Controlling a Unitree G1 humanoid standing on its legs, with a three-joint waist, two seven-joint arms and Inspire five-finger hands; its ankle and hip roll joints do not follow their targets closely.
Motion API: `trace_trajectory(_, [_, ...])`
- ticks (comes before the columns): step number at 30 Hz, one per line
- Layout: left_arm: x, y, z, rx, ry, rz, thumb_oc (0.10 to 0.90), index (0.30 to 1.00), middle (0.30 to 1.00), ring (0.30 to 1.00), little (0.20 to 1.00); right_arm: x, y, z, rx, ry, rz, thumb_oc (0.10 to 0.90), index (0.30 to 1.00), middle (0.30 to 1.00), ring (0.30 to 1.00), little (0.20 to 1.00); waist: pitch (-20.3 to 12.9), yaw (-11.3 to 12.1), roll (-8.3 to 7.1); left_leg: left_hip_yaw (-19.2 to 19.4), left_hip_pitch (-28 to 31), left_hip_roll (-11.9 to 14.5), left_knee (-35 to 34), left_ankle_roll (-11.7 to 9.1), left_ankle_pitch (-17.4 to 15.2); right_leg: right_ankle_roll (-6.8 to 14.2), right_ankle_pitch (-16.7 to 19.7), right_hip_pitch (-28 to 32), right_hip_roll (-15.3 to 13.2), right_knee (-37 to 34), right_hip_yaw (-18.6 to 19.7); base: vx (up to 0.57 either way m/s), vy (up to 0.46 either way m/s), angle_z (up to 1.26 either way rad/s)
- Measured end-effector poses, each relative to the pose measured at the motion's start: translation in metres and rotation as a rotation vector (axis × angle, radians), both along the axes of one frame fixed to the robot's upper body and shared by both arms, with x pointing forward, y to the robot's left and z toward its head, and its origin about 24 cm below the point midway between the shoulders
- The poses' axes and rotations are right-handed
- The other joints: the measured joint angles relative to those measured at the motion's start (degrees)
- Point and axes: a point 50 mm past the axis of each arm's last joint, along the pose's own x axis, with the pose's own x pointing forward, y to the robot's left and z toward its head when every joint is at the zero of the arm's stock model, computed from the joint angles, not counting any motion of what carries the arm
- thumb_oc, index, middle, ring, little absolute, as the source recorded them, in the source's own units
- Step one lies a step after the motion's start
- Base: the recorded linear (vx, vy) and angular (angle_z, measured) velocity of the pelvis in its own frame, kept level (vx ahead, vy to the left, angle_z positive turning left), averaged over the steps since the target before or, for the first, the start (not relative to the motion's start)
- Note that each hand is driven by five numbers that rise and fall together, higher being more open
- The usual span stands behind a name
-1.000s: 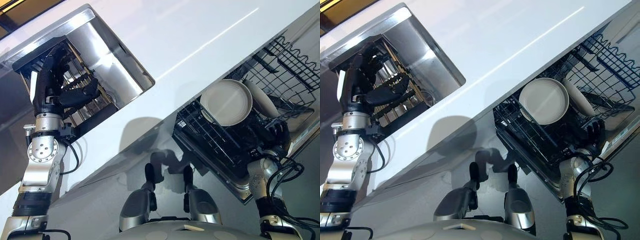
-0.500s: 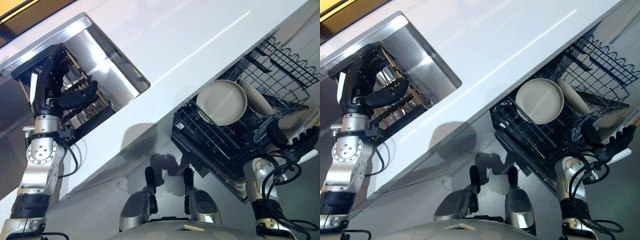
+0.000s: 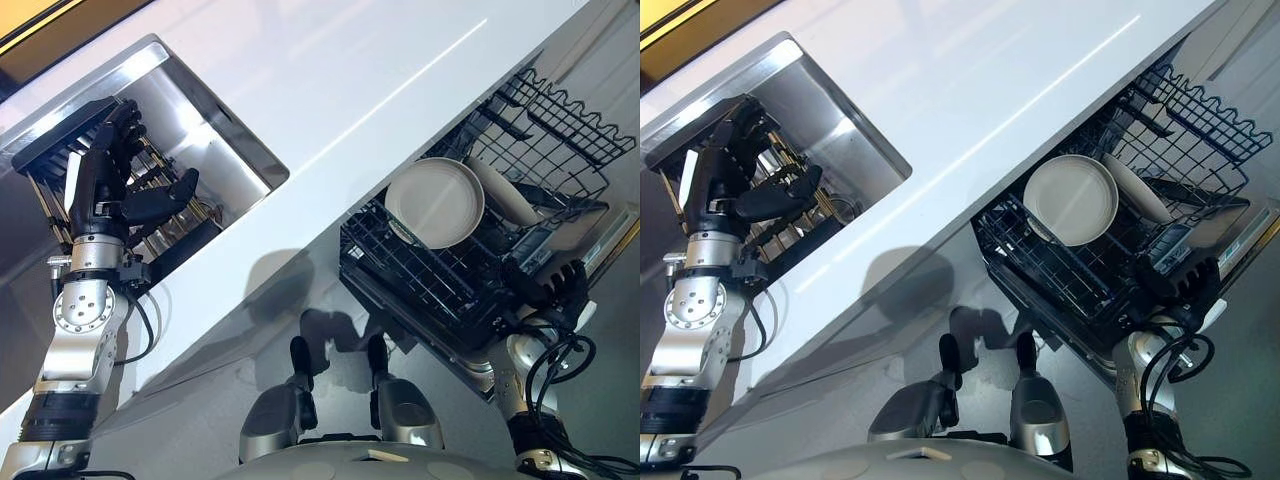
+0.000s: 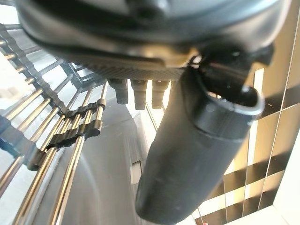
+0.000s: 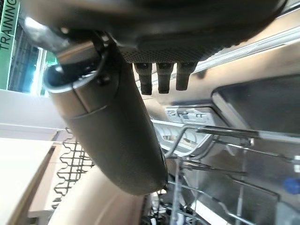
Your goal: Pick up plates and place into dishwasher.
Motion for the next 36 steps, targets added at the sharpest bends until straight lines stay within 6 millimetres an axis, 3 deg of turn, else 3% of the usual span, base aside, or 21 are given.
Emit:
trace_trajectory(9, [0.003, 0.000, 0.007, 0.010, -0.019, -0.005, 0.800, 0.900, 0.900, 0.900, 0.900, 0.009, -0.014, 0.004, -0.046, 0.040, 0.071, 0.800, 0.900, 0.900, 0.900, 0.900, 0.0, 0.0, 0.01, 0.1, 0.0, 0.0, 0.0, 0.0, 0.0, 0.0, 0.0, 0.0, 0.0, 0.0, 0.0, -0.01, -0.021, 0.00])
trace_trajectory(13, [0.007, -0.001, 0.015, 0.020, -0.044, -0.013, 0.800, 0.900, 0.900, 0.900, 0.900, 0.013, -0.014, -0.004, 0.036, 0.053, 0.095, 0.800, 0.900, 0.900, 0.900, 0.900, 0.0, 0.1, 0.07, -0.1, -0.4, 0.0, 0.0, 0.0, 0.0, 0.0, 0.0, -0.2, 0.0, 0.0, -0.2, 0.00, -0.041, 0.03])
trace_trajectory(19, [0.010, -0.001, 0.020, 0.034, -0.048, -0.022, 0.800, 0.900, 0.900, 0.900, 0.900, 0.023, -0.012, -0.003, 0.152, -0.017, 0.177, 0.800, 0.900, 0.900, 0.900, 0.900, 0.3, 0.0, 0.60, -0.3, -0.6, 0.0, 0.0, 0.0, 0.0, 0.0, 0.0, -0.3, -0.1, 0.0, -0.3, 0.00, -0.005, 0.00])
trace_trajectory(30, [0.017, 0.000, 0.022, 0.027, -0.044, -0.014, 0.800, 0.900, 0.900, 0.900, 0.900, 0.022, -0.031, 0.004, 0.249, -0.140, 0.257, 0.800, 0.900, 0.900, 0.900, 0.900, 1.0, 0.0, 1.86, -0.6, -1.5, 0.0, 0.0, 0.0, 0.0, 0.0, 0.0, -1.2, -0.3, 0.0, -1.9, 0.02, 0.000, -0.01])
trace_trajectory(36, [0.019, -0.002, 0.019, 0.028, -0.028, -0.023, 0.800, 0.900, 0.900, 0.900, 0.900, 0.026, -0.029, 0.009, 0.311, -0.205, 0.319, 0.800, 0.900, 0.900, 0.900, 0.900, 1.2, -0.1, 1.90, -0.8, -1.5, 0.1, 0.0, 0.0, 0.0, 0.0, 0.0, -1.2, -0.2, 0.0, -2.1, 0.05, -0.009, 0.00])
